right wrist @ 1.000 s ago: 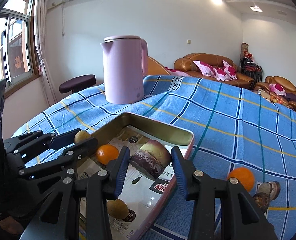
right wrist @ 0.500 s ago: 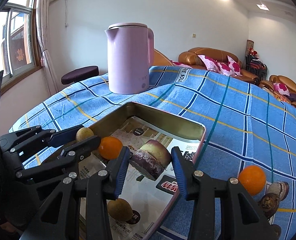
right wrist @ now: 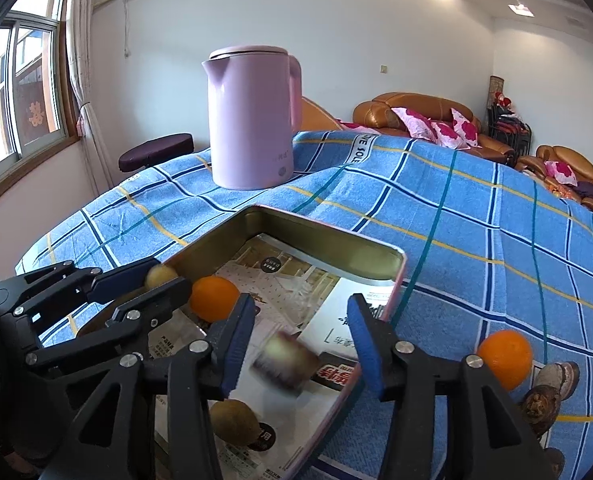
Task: Organize fruits
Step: 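Lower the kiwi into the tin and open the left tool while the right tool releases the cake roll, then grasp the purple passion fruit with the left tool while the right tool grasps an orange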
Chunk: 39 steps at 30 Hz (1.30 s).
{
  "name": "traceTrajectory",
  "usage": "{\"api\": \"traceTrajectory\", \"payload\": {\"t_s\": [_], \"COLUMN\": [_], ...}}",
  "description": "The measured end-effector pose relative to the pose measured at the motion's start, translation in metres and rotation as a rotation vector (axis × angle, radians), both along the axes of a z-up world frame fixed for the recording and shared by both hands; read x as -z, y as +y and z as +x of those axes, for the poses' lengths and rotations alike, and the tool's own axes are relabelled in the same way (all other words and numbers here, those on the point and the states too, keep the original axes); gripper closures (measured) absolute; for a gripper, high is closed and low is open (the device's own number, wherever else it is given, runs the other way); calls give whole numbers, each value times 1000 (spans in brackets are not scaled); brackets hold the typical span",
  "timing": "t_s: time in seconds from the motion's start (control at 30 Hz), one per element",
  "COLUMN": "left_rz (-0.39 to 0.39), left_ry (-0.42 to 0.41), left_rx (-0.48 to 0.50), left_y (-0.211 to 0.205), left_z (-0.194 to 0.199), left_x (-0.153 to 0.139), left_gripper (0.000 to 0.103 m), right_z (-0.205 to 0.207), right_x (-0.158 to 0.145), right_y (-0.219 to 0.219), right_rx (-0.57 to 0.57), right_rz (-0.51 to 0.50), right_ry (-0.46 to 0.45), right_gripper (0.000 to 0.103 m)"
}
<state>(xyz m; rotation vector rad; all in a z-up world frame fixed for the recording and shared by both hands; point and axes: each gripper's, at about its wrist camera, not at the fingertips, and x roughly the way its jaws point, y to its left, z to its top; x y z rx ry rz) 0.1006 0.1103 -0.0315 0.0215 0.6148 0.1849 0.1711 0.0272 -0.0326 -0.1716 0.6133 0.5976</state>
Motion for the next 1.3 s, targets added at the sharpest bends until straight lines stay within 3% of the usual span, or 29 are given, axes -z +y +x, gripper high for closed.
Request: {"api": "traceTrajectory", "payload": {"t_s": [0.1,0.13,0.23,0.33,0.43,0.73,1.3], "left_rz": [-5,11,9,-5,13,16,37], "left_ry": [-5,-12,-37,-55,-72,-96,-93], "left_rx": [6,-14,-38,-37,-23,-28,128], "left_y": [-1,-2,1,-1,-10,-25,-113], "left_z": [-3,-5,-9,-11,-12,-15,-9], "left_x": [-2,-3,-7,-12,-15,-23,-30], "left_gripper": [62,50,29,20,12,11,10], "right_z": [-1,-1,-4,-9,-17,-38,-63], "right_x": [-2,-4,-10,-18,-25,-37,-31], "right_y": [-6,-9,-19,-28,-32,-63,-164], "right_rx": [11,17,39,50,51,93,286], "right_rz": [16,22,41,77,81,69,48], "right_ry": [-2,-3,-15,-22,-43,-110,-134], "right_gripper": [46,46,44,32,31,31,30]}}
